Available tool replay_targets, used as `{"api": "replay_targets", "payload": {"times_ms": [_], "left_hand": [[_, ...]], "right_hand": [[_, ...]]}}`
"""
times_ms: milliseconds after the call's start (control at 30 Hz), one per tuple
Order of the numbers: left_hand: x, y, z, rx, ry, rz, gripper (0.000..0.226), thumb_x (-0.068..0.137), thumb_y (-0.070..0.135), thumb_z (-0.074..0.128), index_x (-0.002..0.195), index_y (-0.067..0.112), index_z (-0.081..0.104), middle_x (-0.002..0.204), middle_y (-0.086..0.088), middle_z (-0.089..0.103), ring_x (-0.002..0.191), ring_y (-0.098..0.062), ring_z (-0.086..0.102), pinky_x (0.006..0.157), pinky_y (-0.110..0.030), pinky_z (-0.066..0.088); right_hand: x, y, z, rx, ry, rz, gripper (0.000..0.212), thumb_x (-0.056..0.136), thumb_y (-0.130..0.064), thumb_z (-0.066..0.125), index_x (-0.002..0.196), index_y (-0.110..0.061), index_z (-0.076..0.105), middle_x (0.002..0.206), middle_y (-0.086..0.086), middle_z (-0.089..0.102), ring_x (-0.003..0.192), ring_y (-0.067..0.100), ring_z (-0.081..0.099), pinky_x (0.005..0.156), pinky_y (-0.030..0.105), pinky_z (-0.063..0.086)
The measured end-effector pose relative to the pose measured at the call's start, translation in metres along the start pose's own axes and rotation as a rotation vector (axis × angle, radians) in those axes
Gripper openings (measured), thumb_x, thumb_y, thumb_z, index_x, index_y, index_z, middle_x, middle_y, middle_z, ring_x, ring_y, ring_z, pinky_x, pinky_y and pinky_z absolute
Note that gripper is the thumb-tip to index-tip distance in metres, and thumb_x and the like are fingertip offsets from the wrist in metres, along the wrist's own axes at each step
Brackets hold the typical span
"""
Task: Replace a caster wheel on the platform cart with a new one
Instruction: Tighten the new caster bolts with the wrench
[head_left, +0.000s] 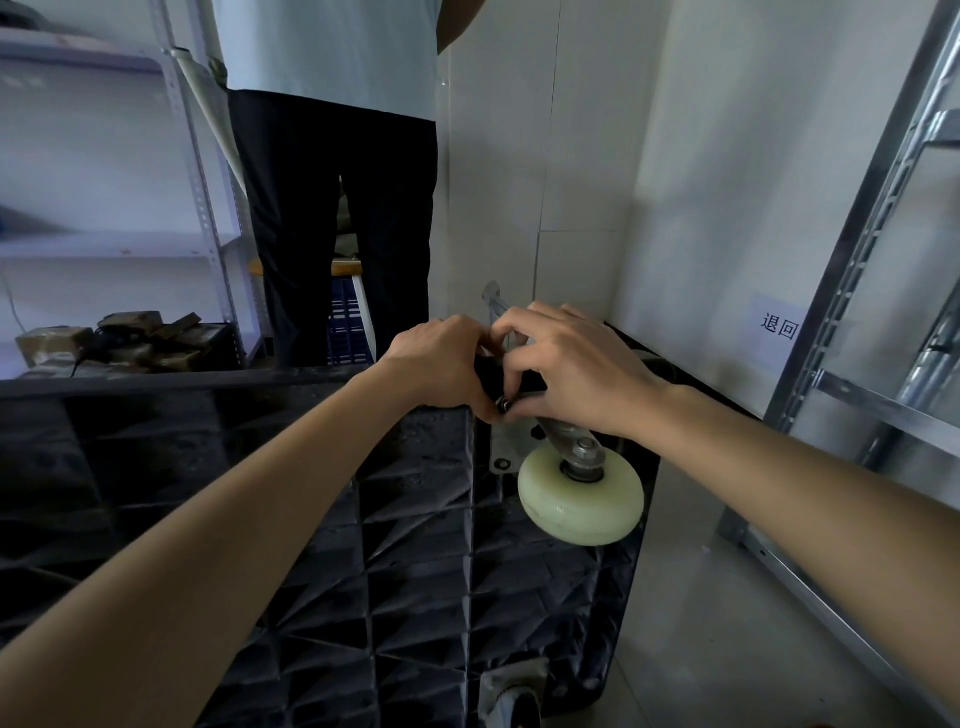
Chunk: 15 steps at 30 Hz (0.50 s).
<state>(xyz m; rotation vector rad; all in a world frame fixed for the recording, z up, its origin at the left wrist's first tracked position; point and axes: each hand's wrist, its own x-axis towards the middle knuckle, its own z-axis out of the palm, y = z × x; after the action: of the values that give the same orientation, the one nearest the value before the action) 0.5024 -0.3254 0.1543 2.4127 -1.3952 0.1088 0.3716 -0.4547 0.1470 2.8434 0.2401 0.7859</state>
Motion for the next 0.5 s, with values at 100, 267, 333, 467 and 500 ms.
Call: {"api": "replay_targets", "payload": {"times_ms": [100,267,333,467,500], "left_hand": [[-0.0007,0.0011,-0.0005,0.008,0.0,0.003,0.066,0.052,0.049,0.092,0.112,0.037,0.066,0.087,0.015,0.06,0.086,-0.015,0.06,0.07,-0.028,0.043],[-0.0002,-0.0004,0.0008,0.013,0.008,0.009,0.066,0.051,0.052,0.092,0.111,0.038,0.067,0.092,0.017,0.062,0.087,-0.014,0.061,0.07,-0.028,0.043],[0.0006,-0.0017,0.0015,0.014,0.012,-0.002,0.066,0.05,0.053,0.091,0.108,0.036,0.067,0.093,0.015,0.066,0.086,-0.015,0.062,0.069,-0.028,0.043],[0.0016,-0.0034,0.0034,0.027,0.013,-0.017,0.06,0.049,0.055,0.09,0.1,0.033,0.068,0.089,0.01,0.068,0.082,-0.016,0.063,0.065,-0.029,0.043],[0.0015,-0.0037,0.0035,0.022,0.011,-0.013,0.06,0.049,0.055,0.09,0.1,0.034,0.068,0.089,0.01,0.068,0.082,-0.016,0.064,0.064,-0.029,0.043]], "right_hand": [[0.0003,-0.0003,-0.0001,0.048,-0.009,0.02,0.025,0.063,-0.043,0.09,0.074,-0.03,0.072,0.119,-0.009,0.056,0.095,0.012,0.049,0.081,0.029,0.035],[-0.0028,-0.0007,0.0004,0.027,0.0,-0.026,0.018,0.067,-0.042,0.088,0.078,-0.034,0.076,0.118,-0.007,0.057,0.098,0.016,0.052,0.083,0.033,0.039],[-0.0028,-0.0006,0.0003,-0.021,-0.009,-0.06,0.016,0.07,-0.04,0.087,0.08,-0.032,0.077,0.119,-0.006,0.058,0.103,0.018,0.054,0.083,0.031,0.037],[-0.0039,0.0014,-0.0027,-0.059,-0.026,-0.123,0.014,0.073,-0.037,0.086,0.083,-0.029,0.079,0.121,-0.004,0.06,0.107,0.019,0.056,0.083,0.026,0.031],[-0.0045,0.0023,-0.005,-0.053,-0.024,-0.133,0.014,0.074,-0.037,0.085,0.084,-0.029,0.079,0.12,-0.004,0.06,0.105,0.019,0.055,0.083,0.026,0.033]]}}
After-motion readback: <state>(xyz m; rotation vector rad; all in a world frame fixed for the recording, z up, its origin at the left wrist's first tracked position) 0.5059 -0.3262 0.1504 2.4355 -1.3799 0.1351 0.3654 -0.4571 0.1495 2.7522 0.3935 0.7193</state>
